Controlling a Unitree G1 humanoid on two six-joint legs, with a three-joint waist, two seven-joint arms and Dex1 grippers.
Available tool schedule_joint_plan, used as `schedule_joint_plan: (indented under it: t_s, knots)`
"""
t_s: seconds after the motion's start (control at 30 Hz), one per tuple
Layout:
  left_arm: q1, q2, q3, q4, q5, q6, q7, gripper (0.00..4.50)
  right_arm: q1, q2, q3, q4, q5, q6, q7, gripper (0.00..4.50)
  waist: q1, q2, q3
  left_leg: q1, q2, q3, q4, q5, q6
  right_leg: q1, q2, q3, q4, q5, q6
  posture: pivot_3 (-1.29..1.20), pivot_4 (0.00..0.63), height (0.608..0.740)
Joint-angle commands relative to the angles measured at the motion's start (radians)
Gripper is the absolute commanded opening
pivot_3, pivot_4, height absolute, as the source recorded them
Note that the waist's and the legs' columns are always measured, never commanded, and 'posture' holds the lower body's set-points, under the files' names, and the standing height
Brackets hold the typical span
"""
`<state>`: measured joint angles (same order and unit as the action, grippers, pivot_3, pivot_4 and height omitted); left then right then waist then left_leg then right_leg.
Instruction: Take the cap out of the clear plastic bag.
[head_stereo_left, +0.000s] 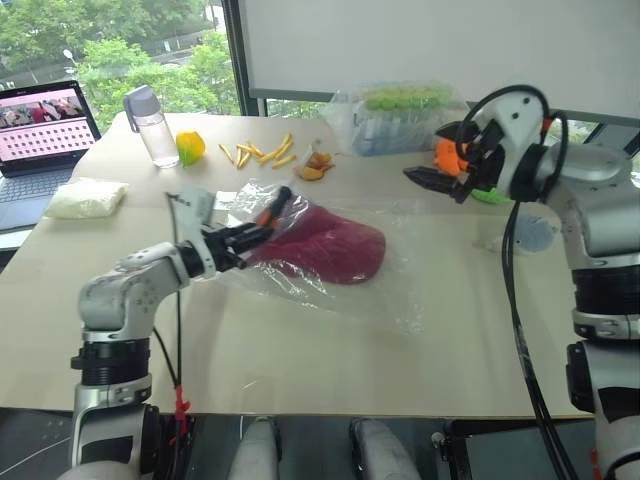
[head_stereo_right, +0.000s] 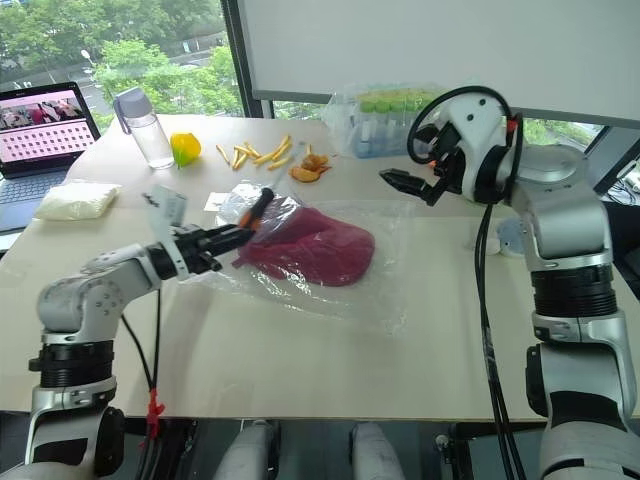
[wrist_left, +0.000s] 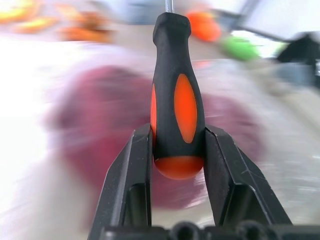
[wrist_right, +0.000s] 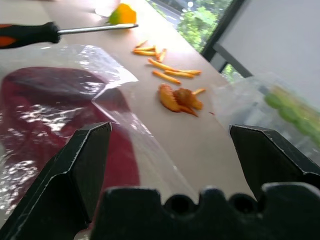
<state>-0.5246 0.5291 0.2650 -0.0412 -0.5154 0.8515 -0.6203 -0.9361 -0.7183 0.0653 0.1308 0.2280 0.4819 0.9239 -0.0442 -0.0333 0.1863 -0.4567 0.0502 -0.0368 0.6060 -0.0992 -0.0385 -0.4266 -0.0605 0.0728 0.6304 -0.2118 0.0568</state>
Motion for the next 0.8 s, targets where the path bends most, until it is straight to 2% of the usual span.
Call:
schedule_joint_plan:
  t_s: [0.03, 0.2, 0.3, 0.47, 0.77, 0.8]
  knots:
    - [0.047, 0.045, 0.022, -0.006, 0.112, -0.118, 0.103, 0.95, -0.012, -0.009, 0.016, -0.032, 0.033, 0.009, 0.097, 4.50, 0.003, 0.000, 0.000, 0.000, 0.000, 0.000, 0.000, 0.000, 0.000, 0.000, 0.000, 0.000, 0.000, 0.000, 0.000, 0.00, 0.150, 0.740]
    - [0.137, 0.064, 0.080, 0.029, 0.242, -0.247, 0.268, 0.95, 0.065, -0.058, 0.091, -0.139, 0.116, 0.094, 0.314, 4.50, 0.006, 0.000, 0.000, 0.000, 0.000, 0.000, 0.000, -0.001, -0.002, 0.000, 0.000, 0.000, 0.000, -0.002, -0.005, 0.00, 0.150, 0.740]
    - [0.185, 0.067, 0.110, 0.058, 0.284, -0.313, 0.321, 0.95, 0.079, -0.069, 0.103, -0.171, 0.149, 0.124, 0.375, 4.50, 0.005, 0.000, 0.000, 0.000, 0.000, 0.000, 0.000, -0.001, -0.002, 0.000, 0.000, 0.000, 0.000, -0.002, -0.005, 0.00, 0.150, 0.740]
    - [0.219, 0.073, 0.171, 0.190, 0.303, -0.427, 0.359, 0.95, 0.064, -0.053, 0.102, -0.179, 0.166, 0.149, 0.387, 4.50, 0.005, 0.000, 0.000, 0.000, 0.001, 0.000, 0.000, -0.005, -0.008, -0.001, 0.000, -0.001, 0.000, -0.002, -0.006, 0.00, 0.150, 0.740]
    - [0.142, 0.103, 0.186, 0.480, 0.299, -0.544, 0.346, 0.95, 0.062, -0.031, 0.106, -0.193, 0.138, 0.155, 0.331, 4.50, 0.015, 0.000, 0.000, 0.000, 0.001, 0.000, -0.001, -0.005, -0.009, -0.002, -0.001, -0.002, 0.000, -0.002, -0.007, 0.00, 0.150, 0.740]
    - [0.140, 0.109, 0.189, 0.499, 0.301, -0.549, 0.345, 1.44, 0.061, -0.030, 0.104, -0.195, 0.139, 0.157, 0.325, 4.50, 0.015, 0.000, 0.000, 0.000, 0.001, 0.001, -0.001, -0.006, -0.009, -0.002, -0.001, -0.002, 0.000, -0.002, -0.007, 0.00, 0.150, 0.740]
